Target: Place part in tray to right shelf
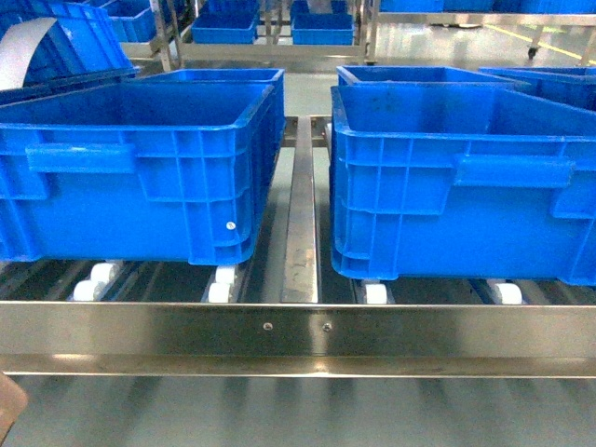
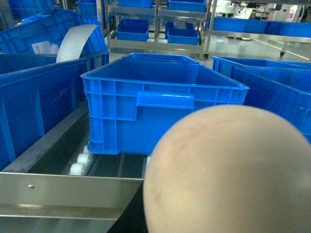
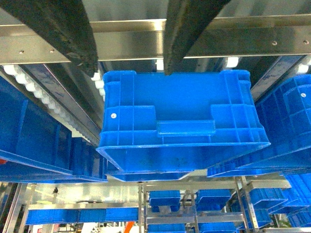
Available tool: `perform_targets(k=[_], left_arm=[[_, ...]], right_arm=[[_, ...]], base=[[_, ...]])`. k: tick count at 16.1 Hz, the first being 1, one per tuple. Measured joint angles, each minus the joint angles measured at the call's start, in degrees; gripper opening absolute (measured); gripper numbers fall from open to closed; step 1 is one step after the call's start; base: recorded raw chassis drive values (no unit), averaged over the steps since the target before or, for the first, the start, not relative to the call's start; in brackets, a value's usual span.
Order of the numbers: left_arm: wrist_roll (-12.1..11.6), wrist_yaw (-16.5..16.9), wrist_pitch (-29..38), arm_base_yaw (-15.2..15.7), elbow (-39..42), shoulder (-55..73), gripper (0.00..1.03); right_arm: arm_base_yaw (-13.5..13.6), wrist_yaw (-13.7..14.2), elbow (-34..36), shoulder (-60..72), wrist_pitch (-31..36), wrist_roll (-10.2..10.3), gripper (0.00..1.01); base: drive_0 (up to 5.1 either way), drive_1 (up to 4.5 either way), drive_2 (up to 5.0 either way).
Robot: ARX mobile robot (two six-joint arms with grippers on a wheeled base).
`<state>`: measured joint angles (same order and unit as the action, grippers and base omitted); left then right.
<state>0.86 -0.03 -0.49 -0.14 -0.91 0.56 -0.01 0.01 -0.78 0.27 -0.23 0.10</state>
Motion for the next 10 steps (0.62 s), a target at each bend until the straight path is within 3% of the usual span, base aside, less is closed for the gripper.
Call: perform_targets(k=[5, 10], left_arm=[[0.0, 0.0, 0.0, 0.0, 0.0, 0.0, 0.14], [0.0, 0.0, 0.0, 0.0, 0.0, 0.0, 0.14]], right_arm=[[0.0, 0.0, 0.0, 0.0, 0.0, 0.0, 0.98], [0.0, 0.0, 0.0, 0.0, 0.0, 0.0, 0.98]], base=[[0.0, 0.00, 0.0], [0.0, 0.00, 0.0]])
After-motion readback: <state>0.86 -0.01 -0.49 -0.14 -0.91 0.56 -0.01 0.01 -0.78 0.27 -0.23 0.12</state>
